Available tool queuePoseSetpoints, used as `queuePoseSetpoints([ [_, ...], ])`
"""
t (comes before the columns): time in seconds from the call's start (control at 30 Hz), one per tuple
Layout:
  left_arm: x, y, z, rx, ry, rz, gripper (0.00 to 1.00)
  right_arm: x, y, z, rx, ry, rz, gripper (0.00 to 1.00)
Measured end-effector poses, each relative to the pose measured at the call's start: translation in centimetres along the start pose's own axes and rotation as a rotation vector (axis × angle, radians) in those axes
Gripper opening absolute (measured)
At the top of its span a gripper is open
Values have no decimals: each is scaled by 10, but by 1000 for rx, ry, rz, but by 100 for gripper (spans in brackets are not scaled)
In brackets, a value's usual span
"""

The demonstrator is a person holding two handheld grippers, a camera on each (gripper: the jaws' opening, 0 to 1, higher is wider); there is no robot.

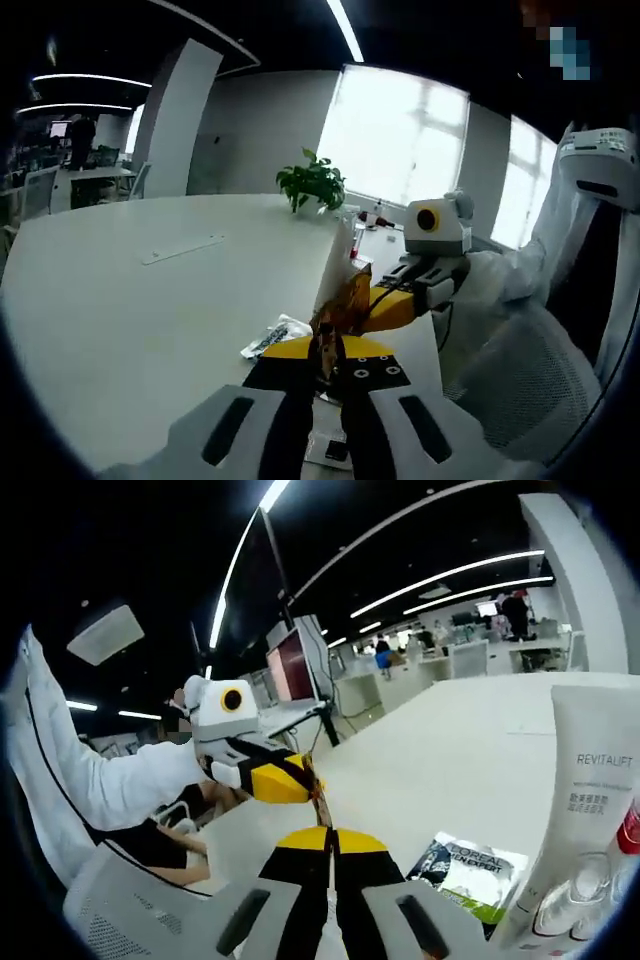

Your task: Arrange the skincare products in the storage area until every visible bottle or jar stands upright without overlapping.

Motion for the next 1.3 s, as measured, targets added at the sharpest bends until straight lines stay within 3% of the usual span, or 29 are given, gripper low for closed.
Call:
queuePoseSetpoints([
  [0.23,7,2,0,9,-30,17,4,-5,-1,-2,-7,17,0,0],
  [0.5,7,4,2,16,-24,-1,0,-12,-3,-4,-14,55,-11,0],
  [0.7,-3,12,-2,84,29,-10,0,-19,0,-10,-25,85,-16,0],
  [0.97,-24,27,-12,172,150,-20,0,-35,-5,-26,-76,186,-2,0],
  [1.23,-39,38,-13,211,194,31,0,-51,-22,-45,-110,237,-66,0],
  [1.3,-44,43,-12,232,214,41,0,-52,-23,-49,-121,256,-39,0],
])
Point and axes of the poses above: the point that each gripper's makers call its tool centre point, and the gripper's own axes: z roughly backward along the fingers, y roughly to its left, x roughly out of its top, the point moved 2 cm from there along z, roughly backward along the fingers, and after that the axes turned 6 degrees about y, right-handed, at the moved point
